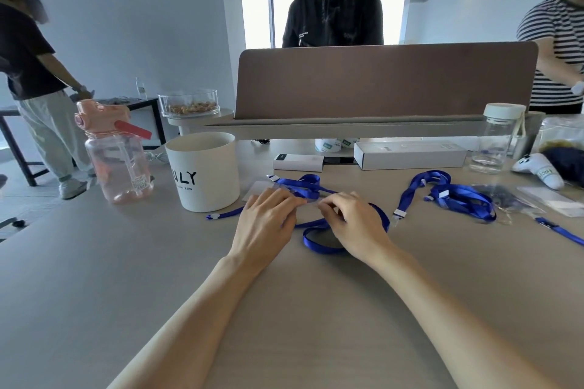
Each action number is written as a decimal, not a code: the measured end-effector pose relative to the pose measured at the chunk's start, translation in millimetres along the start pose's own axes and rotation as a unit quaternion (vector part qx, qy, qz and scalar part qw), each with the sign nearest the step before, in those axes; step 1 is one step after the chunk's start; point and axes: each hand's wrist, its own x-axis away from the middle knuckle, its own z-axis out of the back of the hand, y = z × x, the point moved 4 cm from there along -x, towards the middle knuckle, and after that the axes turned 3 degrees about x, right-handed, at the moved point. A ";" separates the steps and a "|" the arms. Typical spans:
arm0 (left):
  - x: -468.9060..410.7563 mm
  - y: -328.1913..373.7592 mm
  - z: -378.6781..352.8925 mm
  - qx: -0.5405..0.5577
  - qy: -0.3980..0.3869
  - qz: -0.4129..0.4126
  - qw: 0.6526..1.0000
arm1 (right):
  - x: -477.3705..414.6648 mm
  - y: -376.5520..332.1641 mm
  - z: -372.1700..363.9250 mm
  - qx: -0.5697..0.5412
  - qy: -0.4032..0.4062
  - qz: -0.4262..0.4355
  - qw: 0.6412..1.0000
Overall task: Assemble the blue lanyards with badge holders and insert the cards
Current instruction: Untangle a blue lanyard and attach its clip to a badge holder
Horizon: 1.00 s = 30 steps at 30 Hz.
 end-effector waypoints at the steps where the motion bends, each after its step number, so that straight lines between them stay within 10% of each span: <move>1: -0.8 1.9 0.9 -0.026 0.012 0.000 1.000 | 1.0 1.0 -2.0 0.010 -0.014 0.002 1.000; 8: -4.5 9.0 11.0 -0.063 0.039 0.043 0.996 | 2.3 -5.3 -1.7 -0.173 -0.063 -0.093 0.979; 15: 2.2 6.5 -0.5 0.084 -0.100 0.089 0.987 | 1.9 -10.7 4.0 -0.278 -0.065 -0.100 0.953; 30: 4.4 6.4 -4.0 0.039 -0.160 0.046 0.985 | 2.7 -20.8 10.6 -0.197 -0.100 0.011 0.975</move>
